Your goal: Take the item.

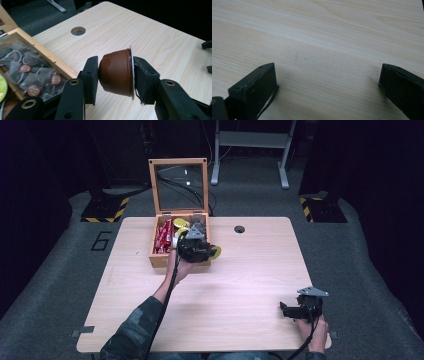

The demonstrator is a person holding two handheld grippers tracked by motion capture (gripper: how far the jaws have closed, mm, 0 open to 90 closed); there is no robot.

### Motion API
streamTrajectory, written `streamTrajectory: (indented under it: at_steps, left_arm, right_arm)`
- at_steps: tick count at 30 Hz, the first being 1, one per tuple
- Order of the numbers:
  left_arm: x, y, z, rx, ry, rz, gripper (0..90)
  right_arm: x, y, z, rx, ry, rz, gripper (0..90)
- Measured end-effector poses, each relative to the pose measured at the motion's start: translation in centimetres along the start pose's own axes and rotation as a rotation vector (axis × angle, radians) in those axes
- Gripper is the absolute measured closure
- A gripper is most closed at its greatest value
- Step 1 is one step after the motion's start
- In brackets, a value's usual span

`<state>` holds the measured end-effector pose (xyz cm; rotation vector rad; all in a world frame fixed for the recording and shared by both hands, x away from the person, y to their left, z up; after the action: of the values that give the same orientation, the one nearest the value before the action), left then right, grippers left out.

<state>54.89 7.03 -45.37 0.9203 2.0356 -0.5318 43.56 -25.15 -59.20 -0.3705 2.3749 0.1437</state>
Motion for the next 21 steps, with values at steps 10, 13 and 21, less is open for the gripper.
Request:
streamTrajectory:
  at_steps: [10, 13, 21]
  left_arm:
    - [1.1, -1.6, 2.5, 0.024, 0.032, 0.006, 57.7]
    - [1.6, -2.1, 3.3, 0.033, 0.048, 0.004, 57.7]
    - [2.3, -3.4, 5.0, 0.052, 0.069, 0.019, 57.6]
  right_arm:
    - [0.0, 0.0, 0.0, 0.002, -0.002, 0.002, 0.8]
    - [0.0, 0.0, 0.0, 0.008, -0.007, 0.001, 0.8]
    - [0.0, 0.1, 0.0, 0.008, -0.007, 0.005, 0.9]
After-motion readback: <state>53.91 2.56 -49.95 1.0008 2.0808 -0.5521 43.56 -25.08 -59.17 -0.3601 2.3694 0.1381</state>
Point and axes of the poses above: each handheld gripper's, and its own axes: z roughly forward along the jaws, x roughly out of its underside, y roughly to its left, the point moved 9 cm from there along z, roughly forward along the jaws, and after that the axes turned 3 degrees about y, right-handed, at the moved point
